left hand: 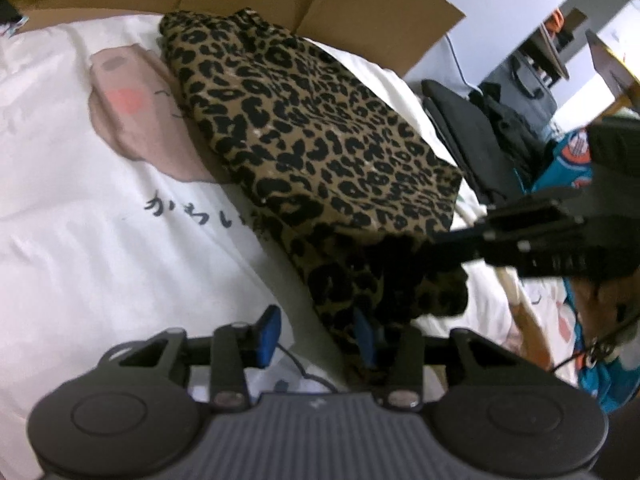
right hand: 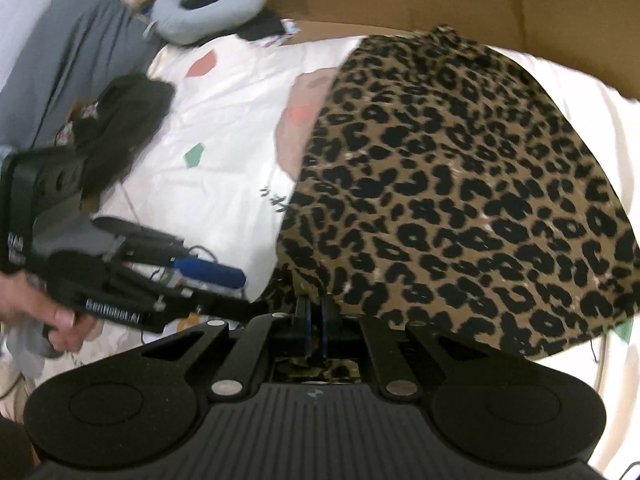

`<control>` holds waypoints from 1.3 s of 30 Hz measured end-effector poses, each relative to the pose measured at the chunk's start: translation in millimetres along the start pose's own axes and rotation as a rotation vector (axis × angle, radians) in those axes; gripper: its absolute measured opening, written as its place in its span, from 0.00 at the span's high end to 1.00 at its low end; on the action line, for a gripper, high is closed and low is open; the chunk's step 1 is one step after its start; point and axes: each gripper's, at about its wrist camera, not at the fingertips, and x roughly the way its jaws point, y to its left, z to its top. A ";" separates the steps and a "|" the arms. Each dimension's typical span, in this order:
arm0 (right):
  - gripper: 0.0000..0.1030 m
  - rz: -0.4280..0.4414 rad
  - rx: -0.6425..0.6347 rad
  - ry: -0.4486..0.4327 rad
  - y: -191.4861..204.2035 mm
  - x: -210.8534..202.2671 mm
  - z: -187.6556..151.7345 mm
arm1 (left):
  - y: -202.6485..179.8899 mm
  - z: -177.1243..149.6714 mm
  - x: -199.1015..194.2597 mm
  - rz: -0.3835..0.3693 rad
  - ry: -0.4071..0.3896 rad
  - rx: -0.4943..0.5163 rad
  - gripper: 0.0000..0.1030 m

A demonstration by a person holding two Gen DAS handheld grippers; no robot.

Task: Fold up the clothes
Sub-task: 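Press the folded skirt flat with the left tool while the right tool smooths it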

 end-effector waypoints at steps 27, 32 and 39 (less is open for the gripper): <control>0.62 0.128 0.183 -0.012 -28.4 -11.8 3.3 | -26.6 -7.6 12.1 0.213 -0.079 0.103 0.49; 0.60 0.087 0.203 -0.028 -39.4 -13.2 3.6 | -15.9 -12.5 -1.9 0.206 -0.102 0.061 0.55; 0.60 -0.036 0.157 0.020 -55.0 13.4 -2.0 | -2.2 -19.0 -10.1 0.183 -0.101 0.035 0.72</control>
